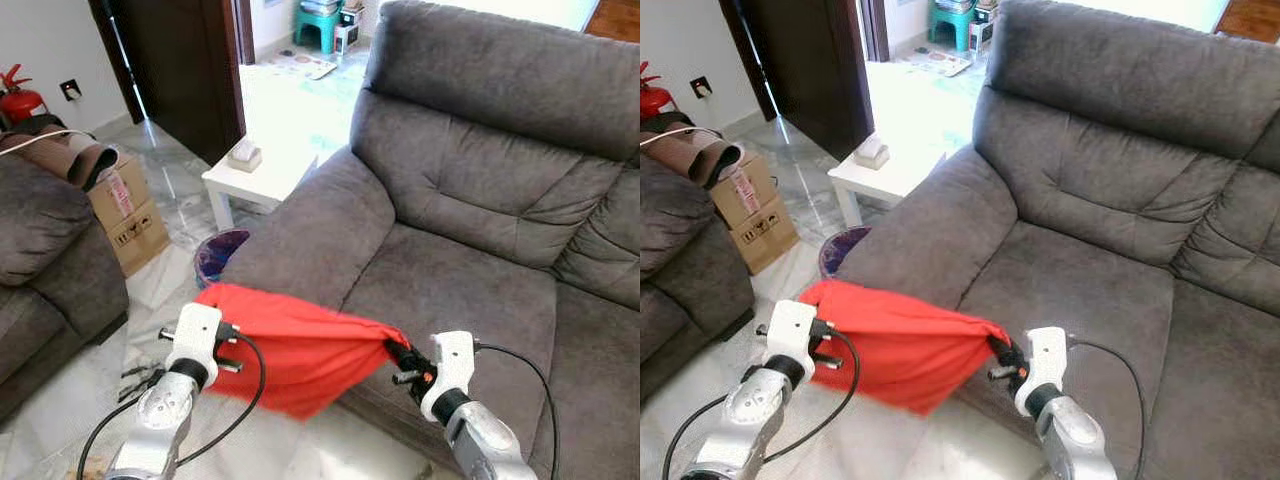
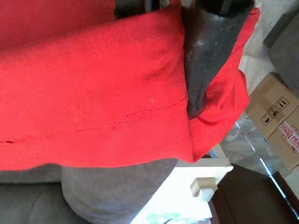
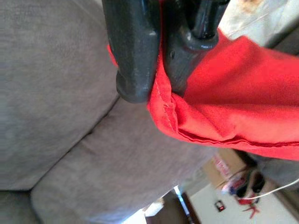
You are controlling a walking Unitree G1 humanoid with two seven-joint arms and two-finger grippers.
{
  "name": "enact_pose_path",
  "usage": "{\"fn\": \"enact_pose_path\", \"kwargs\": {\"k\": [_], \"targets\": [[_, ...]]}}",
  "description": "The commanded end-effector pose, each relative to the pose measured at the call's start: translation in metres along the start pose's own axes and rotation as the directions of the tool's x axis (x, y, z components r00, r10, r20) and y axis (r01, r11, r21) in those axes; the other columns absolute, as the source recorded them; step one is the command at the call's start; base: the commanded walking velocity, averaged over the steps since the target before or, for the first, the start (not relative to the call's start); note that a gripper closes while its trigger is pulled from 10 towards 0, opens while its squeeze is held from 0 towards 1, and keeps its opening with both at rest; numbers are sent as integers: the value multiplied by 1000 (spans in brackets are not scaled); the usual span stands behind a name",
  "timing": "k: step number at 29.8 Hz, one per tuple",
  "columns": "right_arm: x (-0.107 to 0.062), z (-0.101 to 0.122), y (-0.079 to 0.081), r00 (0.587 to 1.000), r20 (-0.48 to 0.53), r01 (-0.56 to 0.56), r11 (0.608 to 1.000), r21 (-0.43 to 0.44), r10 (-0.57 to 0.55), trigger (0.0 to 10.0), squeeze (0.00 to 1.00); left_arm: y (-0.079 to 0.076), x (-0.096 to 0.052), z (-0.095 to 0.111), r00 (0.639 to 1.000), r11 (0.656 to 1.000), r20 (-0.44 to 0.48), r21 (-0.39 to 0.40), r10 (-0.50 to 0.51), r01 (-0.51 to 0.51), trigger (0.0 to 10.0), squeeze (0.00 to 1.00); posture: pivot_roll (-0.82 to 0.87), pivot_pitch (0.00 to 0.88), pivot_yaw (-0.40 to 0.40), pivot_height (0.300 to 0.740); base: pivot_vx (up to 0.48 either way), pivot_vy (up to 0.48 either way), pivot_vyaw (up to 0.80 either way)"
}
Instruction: Move the pillow to the sofa from floor
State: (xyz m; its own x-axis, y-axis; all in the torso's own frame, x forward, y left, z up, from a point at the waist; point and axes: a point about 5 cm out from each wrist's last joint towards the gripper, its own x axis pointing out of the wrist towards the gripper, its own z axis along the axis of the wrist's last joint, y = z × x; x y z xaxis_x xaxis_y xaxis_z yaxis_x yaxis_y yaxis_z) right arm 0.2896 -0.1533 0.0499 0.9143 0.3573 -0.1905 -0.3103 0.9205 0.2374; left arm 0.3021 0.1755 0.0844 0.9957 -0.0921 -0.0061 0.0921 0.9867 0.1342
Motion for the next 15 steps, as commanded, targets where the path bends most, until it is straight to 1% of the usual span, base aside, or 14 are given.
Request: {"fn": "enact_pose_path", "kwargs": {"k": [1, 2, 3, 4, 6, 7, 8, 9, 12, 15], "targets": [[-7, 4, -3, 996, 73, 54, 999, 0, -54, 10000, 0, 6, -2, 18, 994, 999, 93, -13, 51, -51, 10000, 0, 43, 109, -9, 740, 0, 0, 0], [-7, 4, -3, 996, 73, 54, 999, 0, -54, 10000, 0, 6, -2, 18, 994, 999, 93, -13, 51, -51, 10000, 0, 43, 109, -9, 740, 0, 0, 0], [-7, 2, 3, 995, 91, 46, 998, 33, -49, 10000, 0, 4, -4, 19, 995, 998, 82, -38, 60, -57, 10000, 0, 39, 101, -9, 740, 0, 0, 0], [-7, 2, 5, 995, 94, 40, 999, 32, -42, 10000, 0, 3, -5, 19, 995, 997, 77, -47, 59, -56, 10000, 0, 39, 101, -9, 740, 0, 0, 0], [-7, 0, 12, 996, 92, 22, 1000, -14, -20, 10000, 0, -3, -8, 19, 997, 1000, 78, -11, 12, -11, 10000, 0, 45, 90, -10, 740, 0, 0, 0], [-6, 0, 16, 995, 102, 8, 1000, -14, -6, 10000, 0, -9, -11, 17, 997, 997, 73, 70, -29, 24, 10000, 0, 52, 83, -12, 740, 0, 0, 0], [-6, 0, 16, 995, 102, 8, 1000, -14, -6, 10000, 0, -9, -11, 17, 997, 997, 73, 70, -29, 24, 10000, 0, 52, 83, -12, 740, 0, 0, 0], [-4, 0, 16, 993, 116, 17, 1000, 14, -18, 10000, 0, -12, -12, 17, 996, 995, 77, 96, -39, 31, 10000, 0, 59, 76, -14, 740, 0, 0, 0], [-2, 3, 13, 990, 132, 51, 998, 21, -53, 10000, 0, -16, -11, 18, 995, 992, 86, 122, -46, 36, 10000, 0, 65, 61, -18, 740, 0, 0, 0], [1, 10, 12, 984, 167, 59, 998, 20, -62, 10000, 0, -17, -10, 20, 996, 993, 85, 118, -29, 19, 10000, 0, 68, 50, -14, 740, 0, 0, 0]]}}
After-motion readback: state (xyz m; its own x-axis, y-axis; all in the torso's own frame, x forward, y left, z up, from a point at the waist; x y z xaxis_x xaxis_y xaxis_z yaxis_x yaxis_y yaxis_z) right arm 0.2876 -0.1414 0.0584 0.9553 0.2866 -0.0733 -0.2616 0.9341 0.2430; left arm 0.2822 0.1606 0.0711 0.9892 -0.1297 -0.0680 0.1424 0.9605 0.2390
